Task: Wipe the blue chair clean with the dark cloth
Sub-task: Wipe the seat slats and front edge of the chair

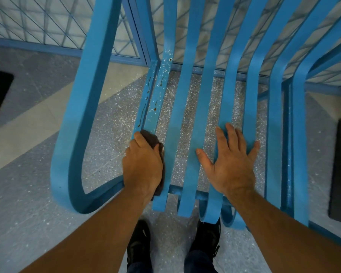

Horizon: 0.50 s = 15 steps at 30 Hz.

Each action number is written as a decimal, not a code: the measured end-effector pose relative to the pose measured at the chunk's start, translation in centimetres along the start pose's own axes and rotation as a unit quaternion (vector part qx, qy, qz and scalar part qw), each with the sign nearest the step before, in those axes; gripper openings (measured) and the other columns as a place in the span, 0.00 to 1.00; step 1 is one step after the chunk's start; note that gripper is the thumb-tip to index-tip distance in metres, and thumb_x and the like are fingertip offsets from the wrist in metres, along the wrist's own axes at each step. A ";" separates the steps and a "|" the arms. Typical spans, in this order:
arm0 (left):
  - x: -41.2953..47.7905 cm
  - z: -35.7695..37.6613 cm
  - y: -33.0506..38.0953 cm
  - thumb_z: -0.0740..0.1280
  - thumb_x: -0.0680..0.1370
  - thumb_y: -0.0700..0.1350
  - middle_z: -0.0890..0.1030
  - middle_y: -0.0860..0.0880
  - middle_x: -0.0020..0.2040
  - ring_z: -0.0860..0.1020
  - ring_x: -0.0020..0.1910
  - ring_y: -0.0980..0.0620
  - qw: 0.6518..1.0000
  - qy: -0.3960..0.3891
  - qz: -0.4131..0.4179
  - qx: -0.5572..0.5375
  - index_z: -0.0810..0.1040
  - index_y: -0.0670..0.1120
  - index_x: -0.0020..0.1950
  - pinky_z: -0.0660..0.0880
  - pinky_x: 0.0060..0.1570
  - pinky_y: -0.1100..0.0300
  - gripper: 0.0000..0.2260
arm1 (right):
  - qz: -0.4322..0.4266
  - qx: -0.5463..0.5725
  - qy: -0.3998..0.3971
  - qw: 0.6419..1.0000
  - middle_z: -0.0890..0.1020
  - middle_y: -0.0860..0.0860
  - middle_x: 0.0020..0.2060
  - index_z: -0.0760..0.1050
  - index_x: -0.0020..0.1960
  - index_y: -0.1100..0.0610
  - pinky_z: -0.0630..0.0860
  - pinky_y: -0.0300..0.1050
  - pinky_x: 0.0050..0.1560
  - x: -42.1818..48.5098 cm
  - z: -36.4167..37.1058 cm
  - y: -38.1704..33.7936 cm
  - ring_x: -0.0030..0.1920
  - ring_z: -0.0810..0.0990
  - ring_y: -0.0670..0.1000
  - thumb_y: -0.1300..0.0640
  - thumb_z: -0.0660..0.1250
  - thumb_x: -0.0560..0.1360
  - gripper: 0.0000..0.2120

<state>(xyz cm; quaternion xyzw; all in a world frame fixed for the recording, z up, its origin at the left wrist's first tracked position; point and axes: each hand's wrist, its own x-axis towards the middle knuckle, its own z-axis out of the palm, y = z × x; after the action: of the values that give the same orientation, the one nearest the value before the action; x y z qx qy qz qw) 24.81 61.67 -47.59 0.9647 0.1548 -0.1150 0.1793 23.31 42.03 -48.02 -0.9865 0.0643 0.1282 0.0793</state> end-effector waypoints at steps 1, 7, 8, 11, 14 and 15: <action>-0.5 0.0 -0.3 0.59 0.80 0.55 0.74 0.43 0.62 0.76 0.57 0.45 1.000 -0.001 0.009 -0.008 0.60 0.41 0.73 0.76 0.55 0.49 0.26 | -0.001 0.000 0.002 1.000 0.55 0.54 0.78 0.57 0.77 0.53 0.44 0.73 0.71 0.0 0.0 0.0 0.77 0.52 0.58 0.28 0.43 0.75 0.40; 1.6 -0.8 1.2 0.53 0.78 0.67 0.77 0.50 0.40 0.74 0.34 0.52 0.996 -0.020 -0.081 -0.016 0.71 0.47 0.50 0.68 0.31 0.59 0.24 | -0.001 -0.003 0.003 1.000 0.57 0.55 0.77 0.58 0.76 0.54 0.45 0.73 0.70 0.0 0.1 0.0 0.77 0.55 0.58 0.28 0.45 0.76 0.39; 2.4 -0.8 1.8 0.53 0.78 0.68 0.75 0.51 0.37 0.72 0.31 0.54 0.996 -0.022 -0.092 -0.010 0.71 0.47 0.48 0.65 0.27 0.60 0.24 | -0.002 -0.004 0.005 1.000 0.57 0.55 0.77 0.58 0.76 0.54 0.46 0.73 0.70 0.0 0.1 0.1 0.77 0.55 0.58 0.29 0.46 0.76 0.39; 3.8 -0.5 2.7 0.52 0.79 0.65 0.75 0.50 0.39 0.74 0.35 0.50 0.997 -0.006 -0.083 -0.005 0.71 0.45 0.52 0.70 0.31 0.57 0.24 | -0.003 -0.006 0.003 1.000 0.58 0.55 0.77 0.59 0.76 0.54 0.47 0.74 0.70 -0.1 0.2 0.0 0.76 0.56 0.58 0.29 0.47 0.76 0.38; 3.5 0.3 1.9 0.53 0.81 0.59 0.76 0.43 0.58 0.77 0.52 0.43 1.000 0.012 0.006 -0.018 0.65 0.42 0.67 0.76 0.48 0.47 0.24 | 0.001 -0.004 0.003 1.000 0.59 0.55 0.77 0.60 0.76 0.55 0.48 0.75 0.69 0.0 0.2 0.0 0.76 0.58 0.59 0.30 0.47 0.77 0.37; 2.8 0.3 1.4 0.54 0.82 0.56 0.74 0.42 0.62 0.75 0.56 0.43 0.999 0.010 0.034 -0.009 0.61 0.41 0.72 0.76 0.51 0.47 0.25 | 0.001 -0.006 -0.001 1.000 0.59 0.55 0.77 0.60 0.76 0.55 0.49 0.75 0.69 -0.1 0.1 0.0 0.76 0.58 0.59 0.30 0.47 0.77 0.37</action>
<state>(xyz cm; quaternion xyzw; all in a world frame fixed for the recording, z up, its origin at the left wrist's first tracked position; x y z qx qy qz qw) 27.88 61.02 -48.20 0.9688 0.1250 -0.0975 0.1903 23.22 42.06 -48.11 -0.9868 0.0647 0.1292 0.0728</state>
